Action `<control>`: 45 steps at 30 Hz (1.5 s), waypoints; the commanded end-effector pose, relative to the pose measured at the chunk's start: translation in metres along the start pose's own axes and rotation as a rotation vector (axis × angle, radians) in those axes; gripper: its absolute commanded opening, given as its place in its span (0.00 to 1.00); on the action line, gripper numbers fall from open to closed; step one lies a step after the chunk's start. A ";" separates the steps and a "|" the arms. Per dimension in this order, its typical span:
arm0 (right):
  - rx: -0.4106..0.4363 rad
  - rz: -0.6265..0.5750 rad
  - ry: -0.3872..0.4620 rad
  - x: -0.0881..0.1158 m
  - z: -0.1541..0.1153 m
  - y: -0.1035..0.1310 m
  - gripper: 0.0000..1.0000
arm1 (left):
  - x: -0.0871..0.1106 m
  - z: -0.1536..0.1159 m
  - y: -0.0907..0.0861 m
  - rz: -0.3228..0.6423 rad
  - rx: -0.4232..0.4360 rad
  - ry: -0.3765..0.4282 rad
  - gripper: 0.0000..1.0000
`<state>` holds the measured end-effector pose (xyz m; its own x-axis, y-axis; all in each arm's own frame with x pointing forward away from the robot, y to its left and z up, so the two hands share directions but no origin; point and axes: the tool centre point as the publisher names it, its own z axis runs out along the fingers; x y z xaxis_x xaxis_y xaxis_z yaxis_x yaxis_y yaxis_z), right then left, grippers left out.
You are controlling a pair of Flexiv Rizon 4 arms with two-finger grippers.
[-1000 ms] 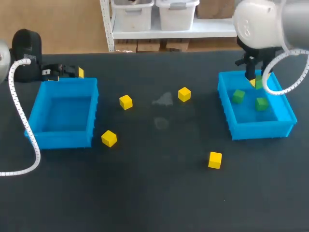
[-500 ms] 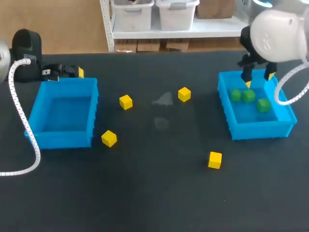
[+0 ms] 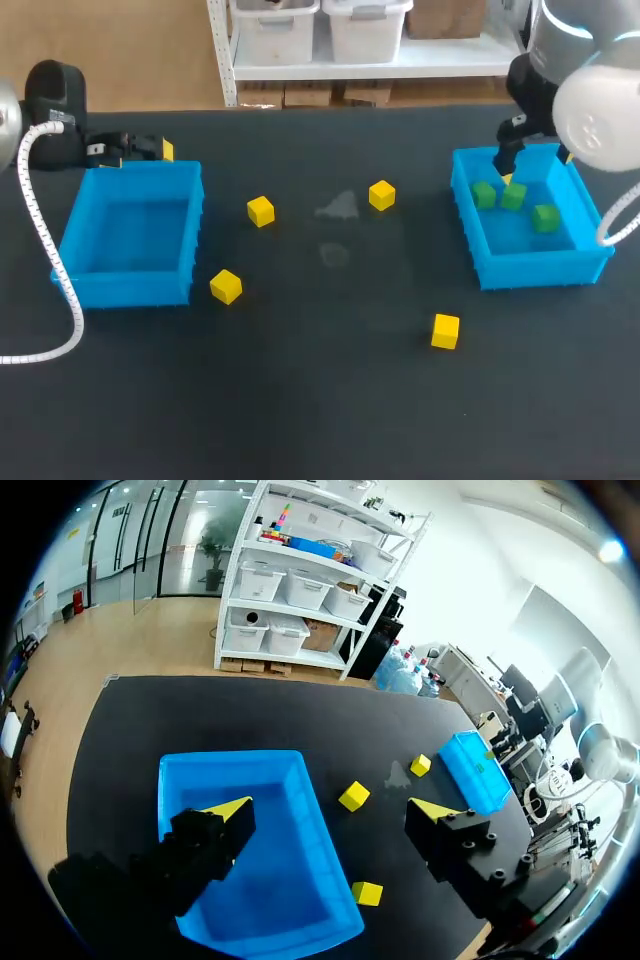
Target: Put the green cubes in the right bin and the yellow cubes in the left bin.
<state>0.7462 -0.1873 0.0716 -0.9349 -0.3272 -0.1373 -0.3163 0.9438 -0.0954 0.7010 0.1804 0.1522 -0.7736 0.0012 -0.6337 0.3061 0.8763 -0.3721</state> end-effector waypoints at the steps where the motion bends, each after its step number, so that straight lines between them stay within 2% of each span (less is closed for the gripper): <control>1: 0.003 0.001 -0.197 0.006 0.000 0.000 1.00 | 0.001 0.000 0.003 0.003 0.013 -0.006 1.00; 24: 0.003 0.001 -0.197 0.006 0.000 0.000 1.00 | 0.001 0.000 0.003 0.003 0.013 -0.006 1.00; 27: 0.003 0.001 -0.197 0.006 0.000 0.000 1.00 | 0.003 -0.002 -0.001 0.020 0.021 0.013 1.00; 31: 0.003 0.001 -0.197 0.006 0.000 0.000 1.00 | -0.001 -0.002 -0.013 0.074 0.031 0.048 1.00; 37: 0.003 0.001 -0.197 0.006 0.000 0.000 1.00 | -0.019 0.003 -0.036 0.174 0.021 0.125 1.00; 45: 0.003 0.001 -0.197 0.006 0.000 0.000 1.00 | -0.035 0.031 -0.079 0.422 -0.044 0.279 1.00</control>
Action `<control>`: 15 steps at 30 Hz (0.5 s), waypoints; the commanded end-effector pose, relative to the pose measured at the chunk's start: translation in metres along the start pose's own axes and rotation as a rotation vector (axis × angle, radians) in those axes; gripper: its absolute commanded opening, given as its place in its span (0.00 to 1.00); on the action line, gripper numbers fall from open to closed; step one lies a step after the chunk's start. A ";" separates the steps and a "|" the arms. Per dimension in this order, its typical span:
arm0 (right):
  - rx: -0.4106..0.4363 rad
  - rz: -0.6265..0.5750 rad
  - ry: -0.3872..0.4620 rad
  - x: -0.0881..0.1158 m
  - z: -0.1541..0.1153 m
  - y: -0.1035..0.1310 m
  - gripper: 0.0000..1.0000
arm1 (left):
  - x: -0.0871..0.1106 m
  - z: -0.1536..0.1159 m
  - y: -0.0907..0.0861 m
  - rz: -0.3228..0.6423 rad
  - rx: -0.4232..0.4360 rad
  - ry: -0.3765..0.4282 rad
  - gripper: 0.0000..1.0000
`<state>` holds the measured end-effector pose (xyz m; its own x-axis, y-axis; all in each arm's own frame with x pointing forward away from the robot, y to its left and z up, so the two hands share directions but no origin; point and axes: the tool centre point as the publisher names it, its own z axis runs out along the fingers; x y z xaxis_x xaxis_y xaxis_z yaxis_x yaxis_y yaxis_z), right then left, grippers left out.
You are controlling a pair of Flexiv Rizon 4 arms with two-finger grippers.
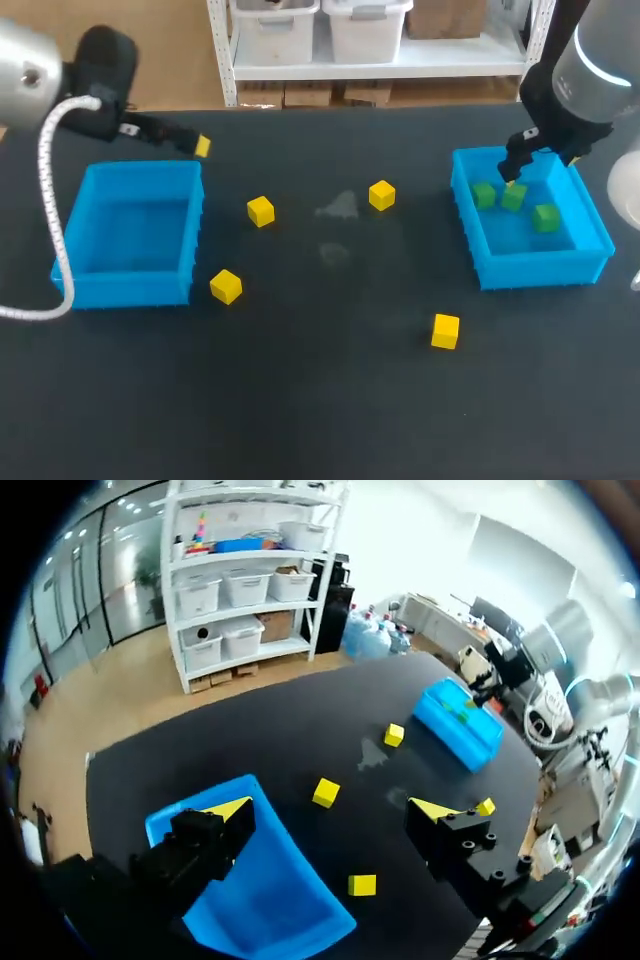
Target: Put the green cubes in the right bin and the yellow cubes in the left bin.
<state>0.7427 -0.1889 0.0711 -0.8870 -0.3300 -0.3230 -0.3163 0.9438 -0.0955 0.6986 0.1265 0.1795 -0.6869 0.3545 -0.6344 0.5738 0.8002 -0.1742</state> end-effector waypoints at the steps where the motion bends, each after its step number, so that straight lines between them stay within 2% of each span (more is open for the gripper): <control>1: 0.003 0.001 -0.005 0.002 -0.001 0.000 1.00 | -0.032 0.026 -0.014 0.095 -0.056 0.181 1.00; 8: 0.003 0.001 -0.005 0.002 -0.001 0.000 1.00 | -0.046 0.057 -0.030 0.218 -0.075 0.291 1.00; 15: 0.003 0.001 -0.005 0.002 -0.001 0.000 1.00 | -0.040 0.082 -0.043 0.312 -0.068 0.407 1.00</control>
<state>0.7426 -0.1890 0.0711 -0.8869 -0.3299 -0.3233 -0.3163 0.9438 -0.0955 0.7242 0.0518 0.1565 -0.5732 0.6800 -0.4572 0.7512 0.6590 0.0383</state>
